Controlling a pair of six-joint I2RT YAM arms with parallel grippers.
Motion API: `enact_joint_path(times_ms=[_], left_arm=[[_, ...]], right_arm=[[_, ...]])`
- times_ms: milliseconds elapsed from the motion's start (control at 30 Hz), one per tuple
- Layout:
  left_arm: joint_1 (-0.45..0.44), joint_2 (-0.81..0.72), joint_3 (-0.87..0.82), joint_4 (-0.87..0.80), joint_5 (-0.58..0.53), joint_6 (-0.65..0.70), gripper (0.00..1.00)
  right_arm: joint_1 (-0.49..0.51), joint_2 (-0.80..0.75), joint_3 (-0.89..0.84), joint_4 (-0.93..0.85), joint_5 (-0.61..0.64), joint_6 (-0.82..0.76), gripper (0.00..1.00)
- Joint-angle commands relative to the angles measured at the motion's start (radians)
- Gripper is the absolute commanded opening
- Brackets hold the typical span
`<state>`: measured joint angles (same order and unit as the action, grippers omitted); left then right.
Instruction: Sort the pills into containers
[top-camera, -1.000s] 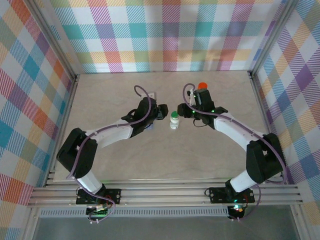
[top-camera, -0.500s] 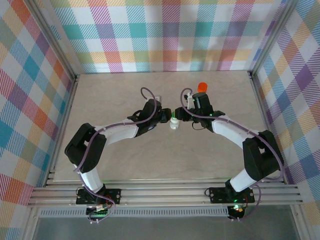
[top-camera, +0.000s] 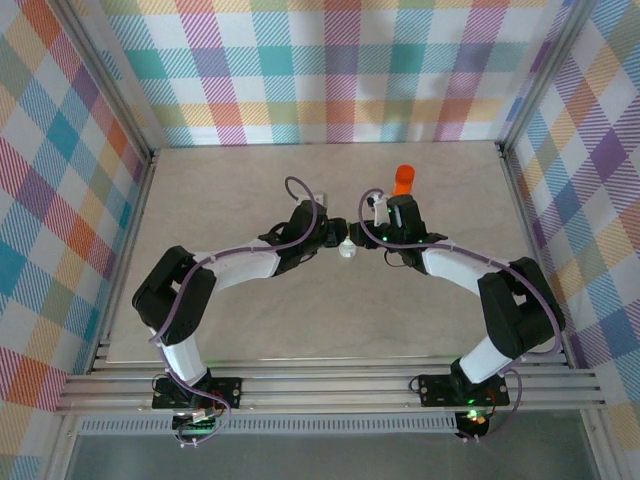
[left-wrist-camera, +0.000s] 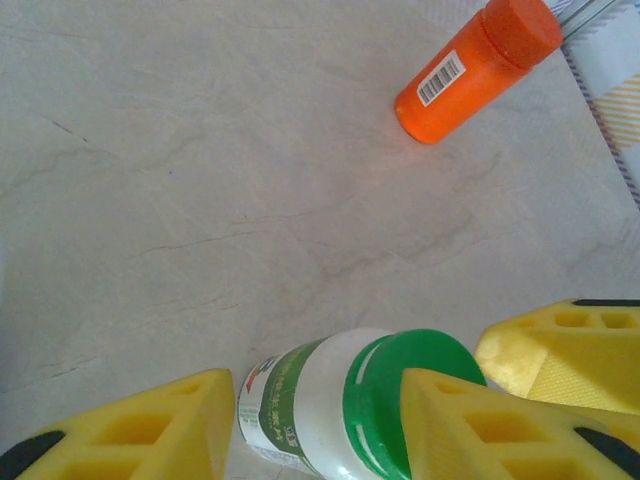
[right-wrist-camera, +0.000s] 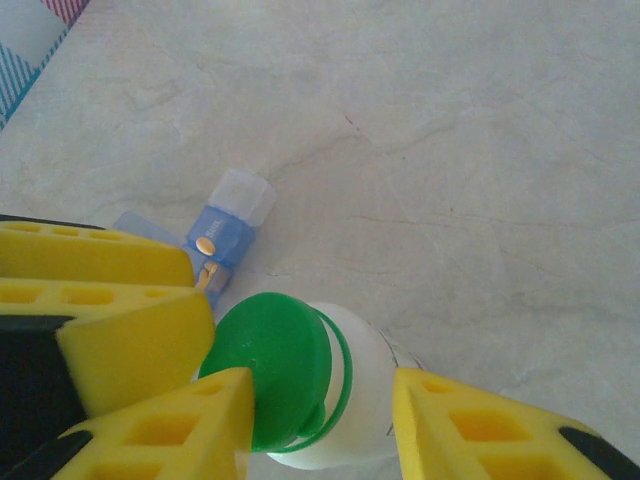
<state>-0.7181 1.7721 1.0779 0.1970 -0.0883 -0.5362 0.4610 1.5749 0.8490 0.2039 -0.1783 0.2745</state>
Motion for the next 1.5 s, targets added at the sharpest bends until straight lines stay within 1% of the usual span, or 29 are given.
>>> enact_joint_path(times_ms=[0,100,267,400,533,667,833,1000,1100,1200,1300,1400,1467], left_arm=[[-0.012,0.029,-0.005,0.033,0.018,-0.023,0.46],[-0.012,0.043,-0.012,0.049,0.028,-0.033,0.45],[-0.019,0.075,-0.016,0.061,0.045,-0.040,0.41],[-0.026,0.087,-0.050,0.078,0.042,-0.046,0.37],[-0.036,0.092,-0.097,0.123,0.040,-0.057,0.36],[-0.049,0.099,-0.129,0.158,0.038,-0.054,0.36],[-0.063,0.136,-0.150,0.190,0.062,-0.065,0.35],[-0.066,0.151,-0.192,0.240,0.056,-0.072,0.34],[-0.075,0.162,-0.234,0.312,0.049,-0.065,0.33],[-0.091,0.193,-0.255,0.366,0.038,-0.032,0.32],[-0.105,0.213,-0.300,0.455,0.009,-0.005,0.31],[-0.117,0.244,-0.343,0.562,-0.002,0.019,0.26],[-0.117,0.278,-0.356,0.616,0.014,0.029,0.21]], right_arm=[[-0.010,0.025,-0.045,0.037,-0.009,-0.024,0.40],[-0.013,0.028,-0.078,0.089,-0.015,-0.018,0.40],[-0.013,0.044,-0.146,0.212,-0.059,-0.025,0.40],[-0.013,0.064,-0.185,0.280,-0.060,-0.042,0.40],[-0.013,0.083,-0.228,0.354,-0.049,-0.038,0.39],[-0.013,0.126,-0.281,0.469,-0.050,-0.028,0.38],[-0.013,0.163,-0.330,0.564,-0.025,-0.023,0.35],[-0.013,0.223,-0.374,0.677,-0.036,-0.024,0.33],[-0.012,0.257,-0.399,0.740,-0.019,-0.030,0.32],[-0.012,0.268,-0.395,0.744,-0.004,-0.041,0.32],[-0.012,0.264,-0.396,0.746,0.012,-0.043,0.31],[-0.012,0.264,-0.395,0.743,0.020,-0.041,0.31],[-0.012,0.268,-0.395,0.744,0.019,-0.035,0.31]])
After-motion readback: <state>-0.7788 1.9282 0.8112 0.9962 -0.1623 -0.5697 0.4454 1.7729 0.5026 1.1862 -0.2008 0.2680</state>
